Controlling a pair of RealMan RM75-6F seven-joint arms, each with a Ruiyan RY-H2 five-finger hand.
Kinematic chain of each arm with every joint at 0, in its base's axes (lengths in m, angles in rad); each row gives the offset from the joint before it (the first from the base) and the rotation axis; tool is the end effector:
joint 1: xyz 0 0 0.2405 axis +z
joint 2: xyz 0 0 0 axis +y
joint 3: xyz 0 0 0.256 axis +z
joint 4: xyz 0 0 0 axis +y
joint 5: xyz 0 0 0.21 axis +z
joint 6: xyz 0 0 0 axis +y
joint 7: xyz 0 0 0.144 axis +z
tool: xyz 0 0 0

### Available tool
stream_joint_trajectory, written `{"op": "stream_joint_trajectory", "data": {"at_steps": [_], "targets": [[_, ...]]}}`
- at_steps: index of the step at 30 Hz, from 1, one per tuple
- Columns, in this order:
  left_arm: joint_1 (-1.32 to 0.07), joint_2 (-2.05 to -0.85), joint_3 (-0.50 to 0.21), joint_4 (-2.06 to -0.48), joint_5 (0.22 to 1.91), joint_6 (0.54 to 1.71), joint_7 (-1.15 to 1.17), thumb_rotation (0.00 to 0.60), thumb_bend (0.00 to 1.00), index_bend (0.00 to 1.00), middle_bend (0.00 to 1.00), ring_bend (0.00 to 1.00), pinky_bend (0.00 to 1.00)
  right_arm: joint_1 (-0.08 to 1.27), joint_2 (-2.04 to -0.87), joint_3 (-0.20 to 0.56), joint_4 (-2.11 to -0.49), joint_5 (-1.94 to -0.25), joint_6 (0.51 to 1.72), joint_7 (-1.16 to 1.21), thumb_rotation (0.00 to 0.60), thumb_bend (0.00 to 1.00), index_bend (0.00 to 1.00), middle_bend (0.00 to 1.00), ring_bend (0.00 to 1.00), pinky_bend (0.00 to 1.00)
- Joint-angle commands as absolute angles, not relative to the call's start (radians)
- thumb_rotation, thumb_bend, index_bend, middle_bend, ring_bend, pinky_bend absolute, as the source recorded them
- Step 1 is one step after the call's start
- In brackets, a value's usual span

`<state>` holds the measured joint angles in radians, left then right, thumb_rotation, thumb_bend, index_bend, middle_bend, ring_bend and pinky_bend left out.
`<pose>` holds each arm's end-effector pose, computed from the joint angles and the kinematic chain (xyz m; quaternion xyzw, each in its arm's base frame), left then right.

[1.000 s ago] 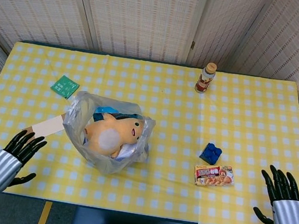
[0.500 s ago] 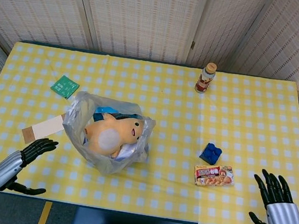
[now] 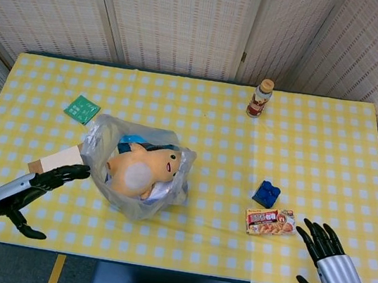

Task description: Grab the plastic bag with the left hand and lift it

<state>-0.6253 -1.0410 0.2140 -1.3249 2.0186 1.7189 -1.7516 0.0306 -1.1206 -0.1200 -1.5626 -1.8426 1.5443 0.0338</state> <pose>-0.2111 0.2552 0.1723 0.5351 0.6269 0.5472 0.1459 -0.2934 -0.1211 0.1295 0.6990 -0.3666 0.3952 0.4699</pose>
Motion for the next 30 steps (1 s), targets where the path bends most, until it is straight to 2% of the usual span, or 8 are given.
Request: {"op": "stream_joint_trajectory", "data": {"at_steps": [1, 8, 21, 30], "targets": [[-0.681, -1.026, 0.203, -1.308, 2.0, 1.691, -1.796, 0.6, 0.09, 0.11, 0.04, 0.0, 0.0, 0.039, -1.116, -0.132, -1.546, -1.858, 1.545, 0.062, 0.6, 0.0, 0.0, 0.0, 0.0, 0.0], [-0.718, -1.022, 0.183, -1.289, 1.964, 1.646, -1.775, 0.6, 0.09, 0.12, 0.04, 0.0, 0.0, 0.033, -1.116, -0.132, -1.539, -1.849, 1.557, 0.072, 0.6, 0.0, 0.0, 0.0, 0.0, 0.0], [-0.674, -1.014, 0.174, -1.224, 1.902, 1.697, -1.804, 0.6, 0.09, 0.13, 0.05, 0.0, 0.0, 0.045, -1.12, -0.121, -1.538, -1.815, 1.533, 0.074, 0.6, 0.0, 0.0, 0.0, 0.0, 0.0], [-0.679, -1.053, 0.173, -1.17, 1.902, 1.699, -1.879, 0.6, 0.09, 0.13, 0.05, 0.0, 0.0, 0.045, -1.124, -0.12, -1.537, -1.81, 1.534, 0.066, 0.6, 0.0, 0.0, 0.0, 0.0, 0.0]]}}
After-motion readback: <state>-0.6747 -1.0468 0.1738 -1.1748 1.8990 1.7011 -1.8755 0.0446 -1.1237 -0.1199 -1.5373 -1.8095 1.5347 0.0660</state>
